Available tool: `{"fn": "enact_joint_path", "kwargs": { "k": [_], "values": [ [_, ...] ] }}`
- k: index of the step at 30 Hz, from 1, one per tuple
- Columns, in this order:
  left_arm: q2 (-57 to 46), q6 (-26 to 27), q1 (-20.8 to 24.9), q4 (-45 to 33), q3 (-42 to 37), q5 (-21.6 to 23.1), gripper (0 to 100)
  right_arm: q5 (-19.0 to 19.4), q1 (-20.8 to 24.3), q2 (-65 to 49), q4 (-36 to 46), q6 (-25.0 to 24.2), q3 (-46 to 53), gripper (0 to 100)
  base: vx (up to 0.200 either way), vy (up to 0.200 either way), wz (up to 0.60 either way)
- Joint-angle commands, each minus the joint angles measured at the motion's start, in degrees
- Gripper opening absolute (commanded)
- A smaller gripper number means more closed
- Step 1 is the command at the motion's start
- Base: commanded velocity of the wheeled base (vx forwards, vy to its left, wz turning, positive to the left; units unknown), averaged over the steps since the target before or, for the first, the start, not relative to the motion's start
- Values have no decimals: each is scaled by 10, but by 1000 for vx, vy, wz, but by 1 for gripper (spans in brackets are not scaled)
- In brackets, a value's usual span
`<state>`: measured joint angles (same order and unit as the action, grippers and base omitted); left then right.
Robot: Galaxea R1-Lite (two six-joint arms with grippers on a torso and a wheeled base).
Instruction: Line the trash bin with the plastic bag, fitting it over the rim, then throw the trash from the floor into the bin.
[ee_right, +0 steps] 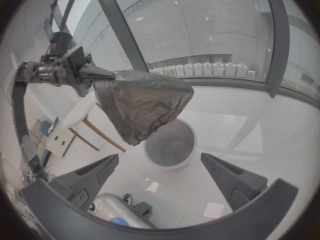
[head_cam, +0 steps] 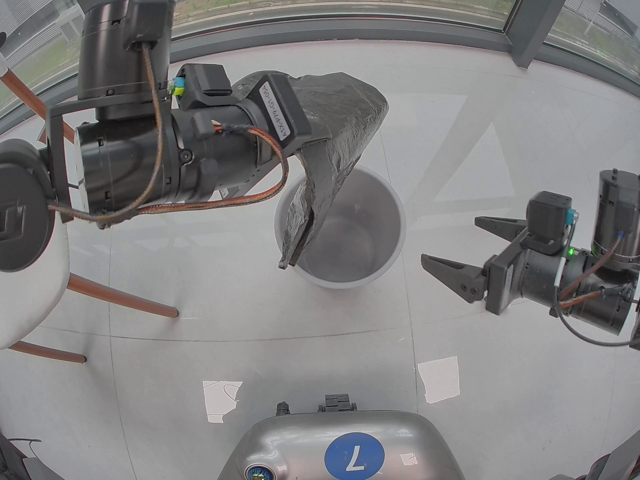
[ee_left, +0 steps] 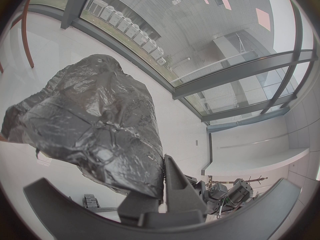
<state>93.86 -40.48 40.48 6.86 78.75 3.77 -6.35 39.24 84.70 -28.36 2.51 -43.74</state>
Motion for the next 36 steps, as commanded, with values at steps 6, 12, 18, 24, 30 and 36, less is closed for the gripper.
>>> {"fn": "enact_joint_path", "kwargs": {
  "k": [6, 12, 18, 24, 30, 36],
  "values": [
    [49, 0, 11, 0, 38, -3, 0, -49, 53, 92, -1, -4, -74, 100, 0, 0, 0],
    [68, 0, 12, -2, 61, -3, 0, -73, 88, 95, 5, -22, -74, 100, 0, 0, 0],
    [76, 0, 21, -1, 62, -3, 0, -96, 105, 118, 5, -35, -91, 100, 0, 0, 0],
    [77, 0, 23, -1, 62, -4, 0, -99, 97, 135, 5, -35, -109, 100, 0, 0, 0],
    [77, 0, 23, -1, 62, -4, 0, -125, 58, 161, 6, -35, -148, 100, 0, 0, 0],
    [77, 0, 23, -2, 66, -4, 0, -137, 48, 168, 7, -35, -159, 100, 0, 0, 0]
  ]
}}
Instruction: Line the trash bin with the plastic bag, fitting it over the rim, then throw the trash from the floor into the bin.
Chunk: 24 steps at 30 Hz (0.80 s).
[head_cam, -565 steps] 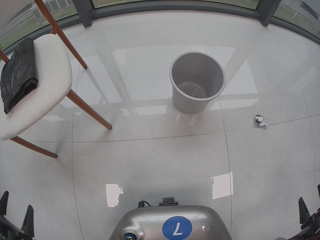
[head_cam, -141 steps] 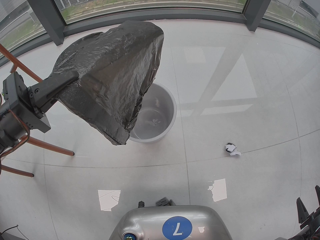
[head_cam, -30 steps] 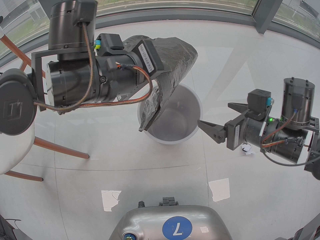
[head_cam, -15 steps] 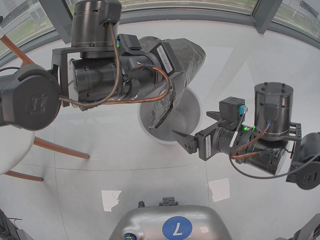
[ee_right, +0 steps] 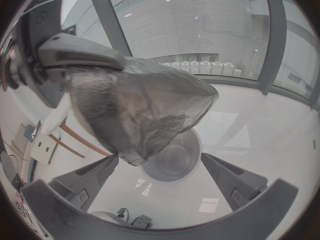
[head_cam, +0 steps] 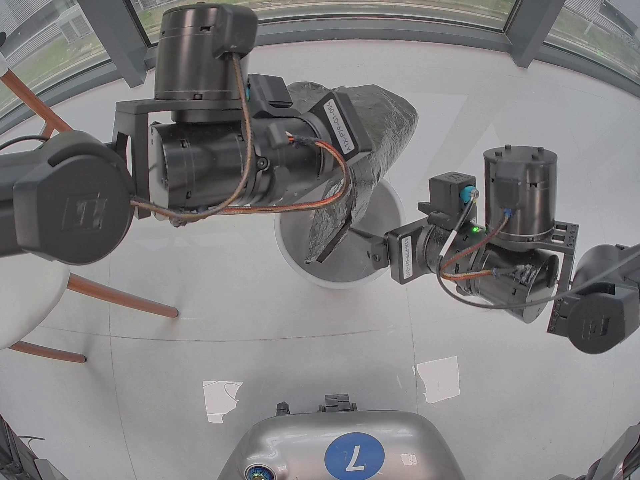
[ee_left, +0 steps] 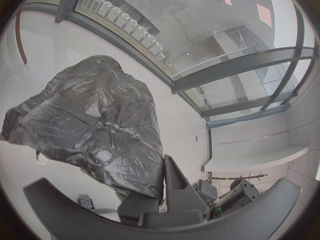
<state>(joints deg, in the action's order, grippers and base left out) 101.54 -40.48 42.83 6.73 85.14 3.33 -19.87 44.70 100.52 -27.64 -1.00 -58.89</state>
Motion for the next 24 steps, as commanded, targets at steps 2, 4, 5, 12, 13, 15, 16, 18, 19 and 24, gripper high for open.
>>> {"fn": "enact_joint_path", "kwargs": {
  "k": [2, 4, 5, 12, 13, 15, 16, 18, 19, 24],
  "values": [
    [0, 0, 2, 0, 2, -2, 0, -3, -6, 11, 0, 0, -14, 100, 0, 0, 0],
    [0, 0, 2, 0, 1, -7, 0, -3, -1, 11, 0, 0, -18, 100, 0, 0, 0],
    [0, 0, 2, 0, 1, -7, 0, -3, -1, 11, 0, 0, -18, 100, 0, 0, 0],
    [2, 0, 3, 0, 2, -10, 0, -3, 32, 10, 0, -1, -16, 100, 0, 0, 0],
    [2, 0, 3, 0, 2, -10, 0, -3, 35, 10, 0, -1, -17, 100, 0, 0, 0],
    [2, 0, 3, 0, 2, -10, 0, -3, 35, 11, 0, -1, -18, 100, 0, 0, 0],
    [2, 0, 3, 0, 2, -10, 0, -3, 33, 11, 0, -1, -18, 100, 0, 0, 0],
    [2, 0, 3, 0, 2, -10, 0, -3, 29, 13, 0, -1, -18, 100, 0, 0, 0],
    [2, 0, 3, 0, 2, -10, 0, -3, 28, 13, 0, -1, -19, 100, 0, 0, 0],
    [2, 0, 3, 0, 1, -10, 0, -11, 19, 14, 0, -1, -19, 100, 0, 0, 0]
  ]
}}
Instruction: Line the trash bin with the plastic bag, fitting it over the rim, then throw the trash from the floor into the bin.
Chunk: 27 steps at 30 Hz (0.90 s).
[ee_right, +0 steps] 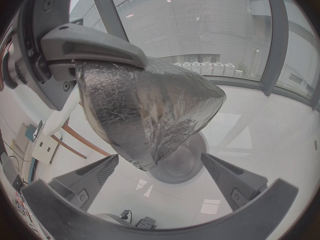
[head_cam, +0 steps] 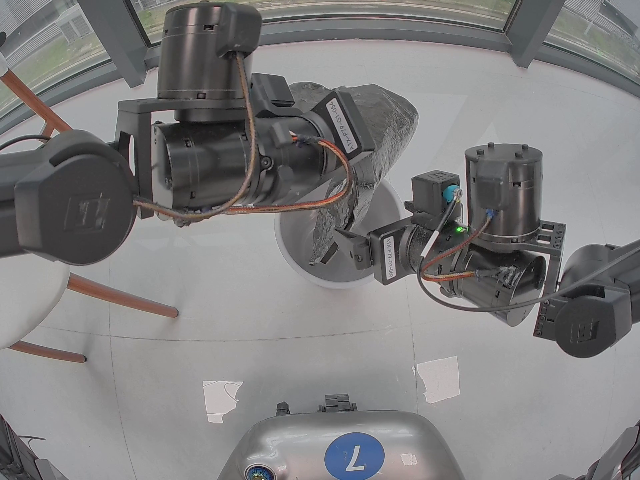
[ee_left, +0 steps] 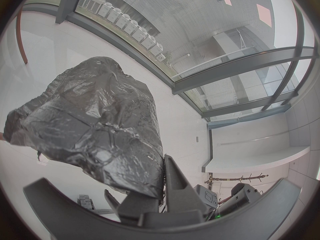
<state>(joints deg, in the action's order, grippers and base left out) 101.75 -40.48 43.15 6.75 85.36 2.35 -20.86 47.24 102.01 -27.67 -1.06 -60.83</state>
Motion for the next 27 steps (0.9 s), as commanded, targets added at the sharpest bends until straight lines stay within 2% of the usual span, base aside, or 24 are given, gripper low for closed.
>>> {"fn": "enact_joint_path", "kwargs": {
  "k": [1, 10, 27],
  "values": [
    [-2, 0, 0, 0, -1, 0, 0, -1, -10, -1, 0, 0, 0, 100, 0, 0, 0],
    [-1, 0, 7, 0, 0, -1, 0, -9, -39, 0, 0, 0, -8, 100, 0, 0, 0],
    [-1, 1, 7, 0, 1, -5, 0, -9, -35, -13, -1, 0, 10, 100, 0, 0, 0]
  ]
}}
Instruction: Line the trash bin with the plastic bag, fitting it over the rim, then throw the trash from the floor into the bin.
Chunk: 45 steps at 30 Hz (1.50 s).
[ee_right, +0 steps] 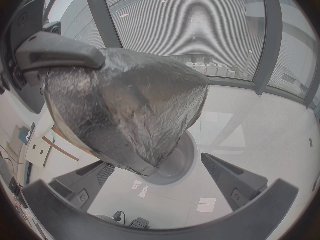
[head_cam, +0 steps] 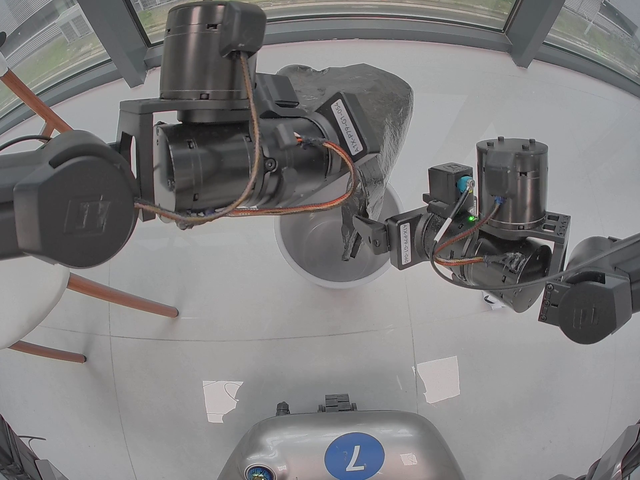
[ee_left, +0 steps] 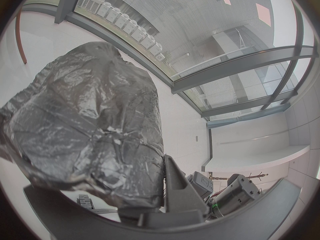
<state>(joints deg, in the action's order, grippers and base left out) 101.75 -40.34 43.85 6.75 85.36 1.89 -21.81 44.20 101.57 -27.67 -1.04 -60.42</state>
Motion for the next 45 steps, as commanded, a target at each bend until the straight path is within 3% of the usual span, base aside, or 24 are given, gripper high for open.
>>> {"fn": "enact_joint_path", "kwargs": {
  "k": [1, 45],
  "values": [
    [-1, 0, 0, 0, 1, 0, 0, 0, -5, -9, -1, 0, 6, 100, 0, 0, 0],
    [-2, 1, -11, -1, -1, 0, 0, 11, -4, -37, -2, -1, 18, 100, 0, 0, 0]
  ]
}}
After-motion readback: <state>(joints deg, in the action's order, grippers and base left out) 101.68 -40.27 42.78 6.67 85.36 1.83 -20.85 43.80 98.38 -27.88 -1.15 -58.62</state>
